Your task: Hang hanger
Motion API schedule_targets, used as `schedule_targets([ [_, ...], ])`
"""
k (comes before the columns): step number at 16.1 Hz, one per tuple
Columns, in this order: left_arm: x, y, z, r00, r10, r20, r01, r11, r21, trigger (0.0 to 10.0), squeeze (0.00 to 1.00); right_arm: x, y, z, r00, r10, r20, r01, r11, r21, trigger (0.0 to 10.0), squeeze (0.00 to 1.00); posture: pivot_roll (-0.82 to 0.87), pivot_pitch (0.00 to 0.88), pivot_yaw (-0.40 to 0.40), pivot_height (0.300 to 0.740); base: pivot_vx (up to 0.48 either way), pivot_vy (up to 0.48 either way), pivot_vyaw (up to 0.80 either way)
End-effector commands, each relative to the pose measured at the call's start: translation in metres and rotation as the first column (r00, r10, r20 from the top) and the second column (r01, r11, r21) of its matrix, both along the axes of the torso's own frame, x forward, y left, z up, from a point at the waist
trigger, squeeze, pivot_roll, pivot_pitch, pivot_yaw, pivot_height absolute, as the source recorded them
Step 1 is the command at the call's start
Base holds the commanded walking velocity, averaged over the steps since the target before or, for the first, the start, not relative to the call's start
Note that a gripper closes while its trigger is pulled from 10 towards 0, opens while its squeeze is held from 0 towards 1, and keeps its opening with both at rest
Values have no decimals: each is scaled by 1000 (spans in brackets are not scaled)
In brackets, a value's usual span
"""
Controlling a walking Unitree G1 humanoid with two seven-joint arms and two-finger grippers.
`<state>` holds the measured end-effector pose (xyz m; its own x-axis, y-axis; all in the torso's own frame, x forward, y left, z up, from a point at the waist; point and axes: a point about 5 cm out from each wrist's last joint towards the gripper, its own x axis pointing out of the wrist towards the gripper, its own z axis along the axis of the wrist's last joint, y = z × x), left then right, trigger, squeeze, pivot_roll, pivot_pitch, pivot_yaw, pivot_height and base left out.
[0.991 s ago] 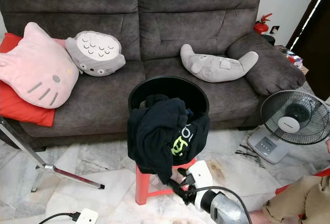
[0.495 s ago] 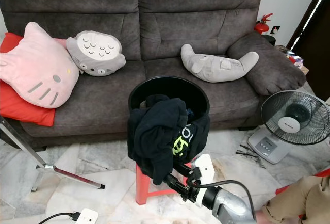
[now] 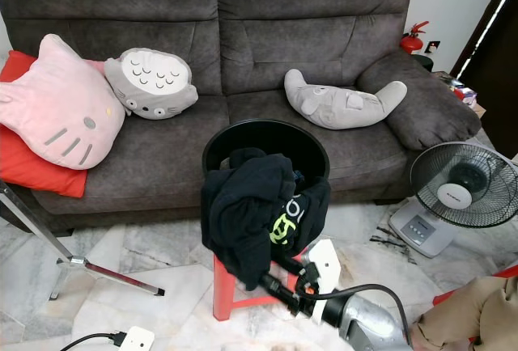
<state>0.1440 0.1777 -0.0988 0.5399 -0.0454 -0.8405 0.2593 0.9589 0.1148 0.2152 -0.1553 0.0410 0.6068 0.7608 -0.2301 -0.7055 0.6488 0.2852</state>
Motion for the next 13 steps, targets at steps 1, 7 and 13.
schedule_targets([
  [1, -13, -2, -6, 998, 4, -61, -4, 1000, -6, 10000, 0, 8, -3, 13, 996, -28, 81, 31, 999, -35, 10000, 0, -79, 0, -35, 740, 0, 0, 0],
  [7, -13, -2, -5, 998, 4, -58, -5, 1000, -7, 10000, 0, 18, 0, 25, 967, 39, 251, 18, 975, -221, 10000, 0, -81, 0, -36, 740, 0, 0, 0],
  [13, -13, -2, -6, 998, 3, -59, -3, 1000, -6, 10000, 0, 16, -1, 20, 907, 242, 346, -46, 871, -490, 10000, 0, -83, 0, -36, 740, 0, 0, 0],
])
